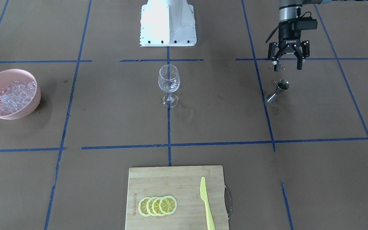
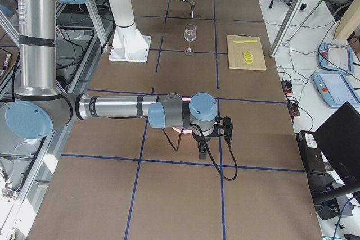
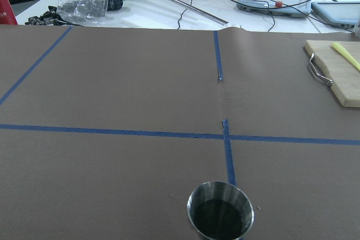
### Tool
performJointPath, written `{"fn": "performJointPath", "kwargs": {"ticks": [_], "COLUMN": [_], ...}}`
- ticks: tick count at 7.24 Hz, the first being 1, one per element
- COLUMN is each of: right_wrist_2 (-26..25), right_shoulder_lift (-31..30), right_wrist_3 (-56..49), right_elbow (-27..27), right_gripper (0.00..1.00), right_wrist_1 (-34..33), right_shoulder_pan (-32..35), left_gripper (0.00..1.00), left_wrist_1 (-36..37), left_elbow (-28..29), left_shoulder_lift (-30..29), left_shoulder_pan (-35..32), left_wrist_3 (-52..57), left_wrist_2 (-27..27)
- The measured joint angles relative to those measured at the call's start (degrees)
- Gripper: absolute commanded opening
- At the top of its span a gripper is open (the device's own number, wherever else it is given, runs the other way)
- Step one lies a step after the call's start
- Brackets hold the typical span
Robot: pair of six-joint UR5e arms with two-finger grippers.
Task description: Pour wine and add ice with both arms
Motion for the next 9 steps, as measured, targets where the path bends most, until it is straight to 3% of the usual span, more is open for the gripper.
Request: {"fn": "performJointPath", "kwargs": {"ticks": [7,9], "right_wrist_2": [1.1,1.1], "right_shoulder_lift": [-0.2,-0.1], "right_wrist_3": [0.0,0.0], "right_elbow": [0.0,0.0], "right_gripper": [1.00,1.00], "right_wrist_1": [0.0,0.0], "right_shoulder_pan": [0.0,0.0], "left_gripper": [0.99,0.95], "left_wrist_1": [-0.3,-0.3], "left_elbow": [14.2,17.8], "left_shoulder_lift": [-12.3,-14.3], "left_shoulder_pan": [0.9,0.9], "left_wrist_3": [-2.3,-3.1], "left_wrist_2": [8.5,10.4]}}
